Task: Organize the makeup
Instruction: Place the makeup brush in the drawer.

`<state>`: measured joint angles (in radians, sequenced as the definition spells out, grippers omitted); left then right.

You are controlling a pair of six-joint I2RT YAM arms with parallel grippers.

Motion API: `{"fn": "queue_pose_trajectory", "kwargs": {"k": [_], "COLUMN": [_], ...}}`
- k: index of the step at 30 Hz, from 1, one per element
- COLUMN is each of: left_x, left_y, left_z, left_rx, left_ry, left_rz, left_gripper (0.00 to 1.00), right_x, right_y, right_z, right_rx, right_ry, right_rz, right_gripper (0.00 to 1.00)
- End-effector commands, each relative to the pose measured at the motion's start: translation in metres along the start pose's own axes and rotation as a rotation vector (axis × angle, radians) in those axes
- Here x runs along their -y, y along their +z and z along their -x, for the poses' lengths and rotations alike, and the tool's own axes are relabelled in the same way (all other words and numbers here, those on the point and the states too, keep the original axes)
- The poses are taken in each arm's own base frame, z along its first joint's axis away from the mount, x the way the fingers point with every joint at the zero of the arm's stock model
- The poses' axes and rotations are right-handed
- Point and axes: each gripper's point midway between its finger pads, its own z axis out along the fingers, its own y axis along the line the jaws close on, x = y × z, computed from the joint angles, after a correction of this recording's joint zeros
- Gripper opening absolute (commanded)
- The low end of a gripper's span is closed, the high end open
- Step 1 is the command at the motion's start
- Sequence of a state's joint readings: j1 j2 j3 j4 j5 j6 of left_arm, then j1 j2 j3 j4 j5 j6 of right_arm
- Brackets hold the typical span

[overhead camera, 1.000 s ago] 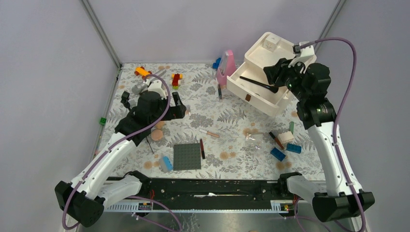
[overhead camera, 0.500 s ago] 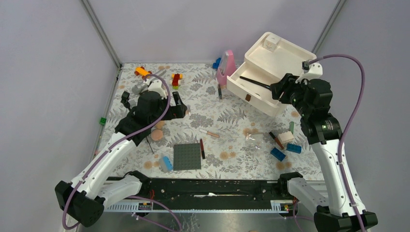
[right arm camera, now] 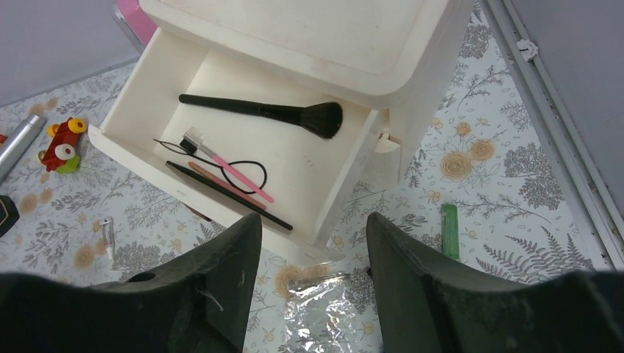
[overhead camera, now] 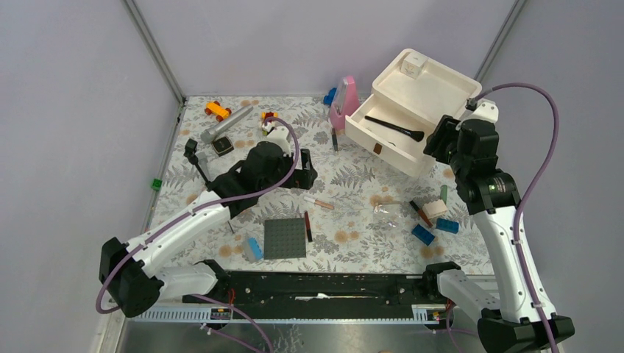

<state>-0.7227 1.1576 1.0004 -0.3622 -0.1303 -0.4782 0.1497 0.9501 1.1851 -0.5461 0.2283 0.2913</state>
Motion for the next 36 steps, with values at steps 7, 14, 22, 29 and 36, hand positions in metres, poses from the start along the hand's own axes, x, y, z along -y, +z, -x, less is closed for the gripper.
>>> {"fn": "queue_pose_trajectory", "kwargs": {"k": [7,14,22,29,36], "left_x": [-0.005,-0.018,-0.025,-0.010,0.016], "left_y": [0.005,0.013,0.021,0.034,0.057], "left_z": [0.031,0.033,0.030,0.011,-0.034], "left_rx": [0.149,0.173,0.185,0.124,0.019], "left_ry": [-0.004,-0.014,-0.058,-0.049,-0.135], "left_rz": [0.070,0.146,0.175,0.076,-0.080], "left_gripper": [0.99,0.99,0.99,0.99,0.99], "right_x": [-0.001,0.005,0.016,0.027,0.021], "right_y": [-0.008,-0.004,-0.003,-0.007,-0.009], "right_z": [0.024,0.021,0.022,0.018,0.000], "right_rx": [0.054,0.032,0.038,0.044,0.006], "right_ry": [0.024,0.006,-0.013,-0.013,0.010], "right_rz": [-0.018,-0.056,-0.116,-0.163,-0.110], "right_gripper": [0.62,0.63,0.63,0.64,0.64]}}
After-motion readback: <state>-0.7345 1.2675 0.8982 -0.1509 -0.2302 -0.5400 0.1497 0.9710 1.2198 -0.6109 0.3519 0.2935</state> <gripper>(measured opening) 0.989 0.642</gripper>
